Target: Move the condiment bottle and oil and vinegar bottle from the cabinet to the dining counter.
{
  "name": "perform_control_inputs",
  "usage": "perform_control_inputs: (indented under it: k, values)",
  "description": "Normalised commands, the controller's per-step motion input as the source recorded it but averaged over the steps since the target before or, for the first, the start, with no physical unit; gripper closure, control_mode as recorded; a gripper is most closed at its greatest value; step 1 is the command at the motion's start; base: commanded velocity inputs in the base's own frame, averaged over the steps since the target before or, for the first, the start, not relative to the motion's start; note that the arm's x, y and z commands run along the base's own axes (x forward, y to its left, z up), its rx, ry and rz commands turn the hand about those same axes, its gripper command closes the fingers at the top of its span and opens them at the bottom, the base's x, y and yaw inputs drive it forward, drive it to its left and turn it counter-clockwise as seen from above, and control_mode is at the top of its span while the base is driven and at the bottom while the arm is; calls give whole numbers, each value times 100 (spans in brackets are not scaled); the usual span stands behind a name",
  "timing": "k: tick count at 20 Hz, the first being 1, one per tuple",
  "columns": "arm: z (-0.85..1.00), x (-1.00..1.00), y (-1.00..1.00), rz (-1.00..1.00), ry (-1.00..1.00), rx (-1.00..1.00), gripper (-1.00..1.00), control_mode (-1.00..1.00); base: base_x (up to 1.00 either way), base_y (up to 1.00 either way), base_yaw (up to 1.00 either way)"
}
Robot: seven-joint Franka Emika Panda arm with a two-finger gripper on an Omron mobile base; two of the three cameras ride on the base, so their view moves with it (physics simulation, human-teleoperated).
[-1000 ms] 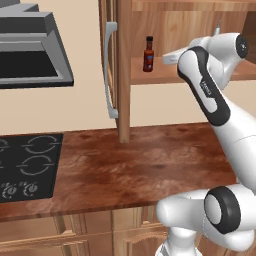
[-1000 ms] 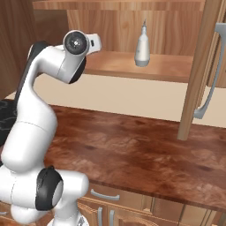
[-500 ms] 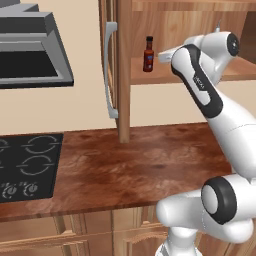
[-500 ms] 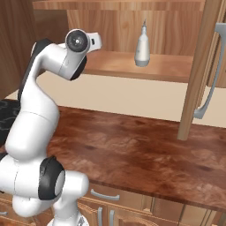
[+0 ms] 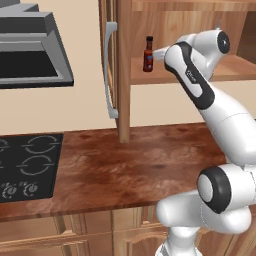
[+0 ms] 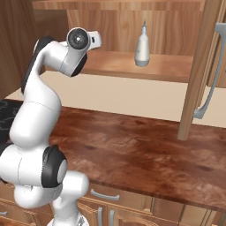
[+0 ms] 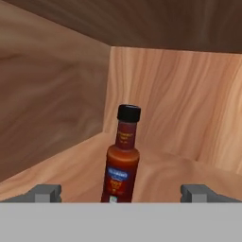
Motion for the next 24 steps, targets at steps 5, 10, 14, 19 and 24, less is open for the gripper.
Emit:
perform_control_inputs:
  k: [5, 10, 14, 19, 24]
  values:
    - [-1, 21, 20, 0, 0, 0, -100, -100, 0, 0, 0]
    - [-3, 18, 7, 0, 0, 0, -100, -100, 0, 0, 0]
    - [-7, 17, 0, 0, 0, 0, -100, -100, 0, 0, 0]
    - [-9, 13, -1, 0, 0, 0, -100, -100, 0, 0, 0]
    - [-11, 13, 0, 0, 0, 0, -100, -100, 0, 0, 0]
